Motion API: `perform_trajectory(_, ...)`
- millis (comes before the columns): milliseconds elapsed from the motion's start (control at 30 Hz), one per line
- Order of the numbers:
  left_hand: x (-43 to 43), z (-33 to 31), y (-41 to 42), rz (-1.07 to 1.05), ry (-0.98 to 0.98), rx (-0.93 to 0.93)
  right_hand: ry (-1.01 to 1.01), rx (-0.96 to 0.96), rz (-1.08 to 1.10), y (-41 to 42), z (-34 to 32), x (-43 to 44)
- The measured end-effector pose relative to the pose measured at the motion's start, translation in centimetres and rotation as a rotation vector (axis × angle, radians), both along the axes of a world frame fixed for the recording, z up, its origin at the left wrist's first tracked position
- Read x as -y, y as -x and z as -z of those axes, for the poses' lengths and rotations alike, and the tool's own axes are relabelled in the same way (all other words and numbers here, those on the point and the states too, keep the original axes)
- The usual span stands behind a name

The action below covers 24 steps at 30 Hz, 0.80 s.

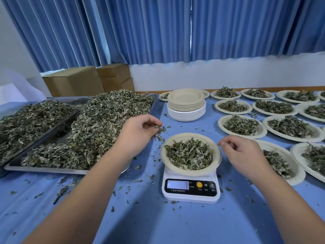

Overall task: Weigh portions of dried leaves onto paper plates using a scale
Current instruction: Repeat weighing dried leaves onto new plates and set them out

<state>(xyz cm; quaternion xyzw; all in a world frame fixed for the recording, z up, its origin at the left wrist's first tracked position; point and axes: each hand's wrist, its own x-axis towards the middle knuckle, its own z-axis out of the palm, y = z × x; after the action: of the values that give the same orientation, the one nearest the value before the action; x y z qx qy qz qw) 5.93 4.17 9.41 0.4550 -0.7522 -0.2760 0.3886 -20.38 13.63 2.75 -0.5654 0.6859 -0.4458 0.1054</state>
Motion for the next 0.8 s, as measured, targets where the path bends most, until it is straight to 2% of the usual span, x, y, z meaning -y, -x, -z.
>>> perform_trajectory(233, -0.1, -0.8, 2.9, 0.073, 0.068, 0.020, 0.005, 0.019, 0.000, 0.2, 0.0, -0.1)
perform_trajectory(467, 1.1, 0.1, -2.4, -0.199, 0.040, -0.023, -0.003, -0.031, -0.005, 0.2, 0.1, 0.0)
perform_trajectory(633, 2.3, 1.1, -6.5, -0.312, -0.030, -0.077, -0.010, -0.044, 0.002, -0.2, 0.1, -0.2)
perform_trajectory(800, 2.5, 2.1, -8.7, -0.254, -0.174, 0.126, -0.011, -0.016, 0.023, -0.6, -0.2, -0.4)
